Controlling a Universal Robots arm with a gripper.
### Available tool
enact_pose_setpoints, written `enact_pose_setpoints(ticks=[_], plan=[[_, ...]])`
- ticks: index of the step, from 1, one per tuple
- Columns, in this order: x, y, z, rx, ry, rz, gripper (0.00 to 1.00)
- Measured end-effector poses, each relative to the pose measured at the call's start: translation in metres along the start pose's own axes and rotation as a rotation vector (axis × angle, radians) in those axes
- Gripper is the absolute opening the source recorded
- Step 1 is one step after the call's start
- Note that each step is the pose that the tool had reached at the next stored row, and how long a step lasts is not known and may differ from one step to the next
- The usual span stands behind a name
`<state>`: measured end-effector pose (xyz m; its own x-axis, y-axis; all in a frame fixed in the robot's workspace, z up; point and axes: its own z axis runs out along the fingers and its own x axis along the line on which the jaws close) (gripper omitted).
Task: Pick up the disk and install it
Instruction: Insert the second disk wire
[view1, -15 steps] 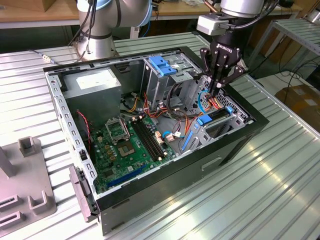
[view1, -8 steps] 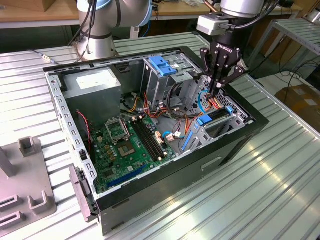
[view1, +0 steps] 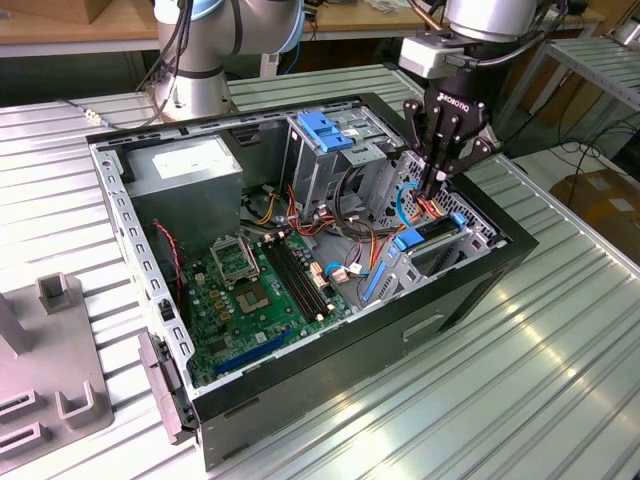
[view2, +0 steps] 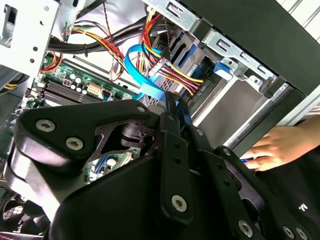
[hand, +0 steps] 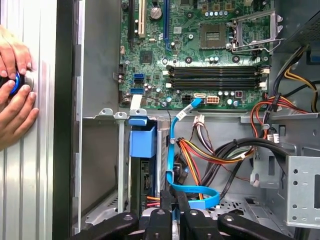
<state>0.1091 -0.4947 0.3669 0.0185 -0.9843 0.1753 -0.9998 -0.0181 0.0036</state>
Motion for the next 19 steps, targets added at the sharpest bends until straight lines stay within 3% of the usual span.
enact_pose_setpoints(ticks=[1, 2, 3, 4, 6, 8, 13, 16, 19], plan=[[0.0028, 0.0007, 0.0006, 0.0008, -0.0082, -0.002, 0.16], [0.0057, 0.0017, 0.0014, 0.002, -0.0238, -0.004, 0.16], [0.0075, 0.0028, 0.0018, 0.004, -0.0436, -0.008, 0.16], [0.0083, 0.0033, 0.0019, 0.0051, -0.0531, -0.009, 0.16], [0.01, 0.0041, 0.0022, 0.0075, -0.0665, -0.011, 0.16], [0.0118, 0.0044, 0.0029, 0.0092, -0.0755, -0.013, 0.16], [0.0141, 0.005, 0.0046, 0.0113, -0.0785, -0.014, 0.16], [0.0172, 0.0061, 0.0058, 0.0197, -0.0947, -0.016, 0.16], [0.0184, 0.0077, 0.0063, 0.0329, -0.1035, -0.018, 0.16]])
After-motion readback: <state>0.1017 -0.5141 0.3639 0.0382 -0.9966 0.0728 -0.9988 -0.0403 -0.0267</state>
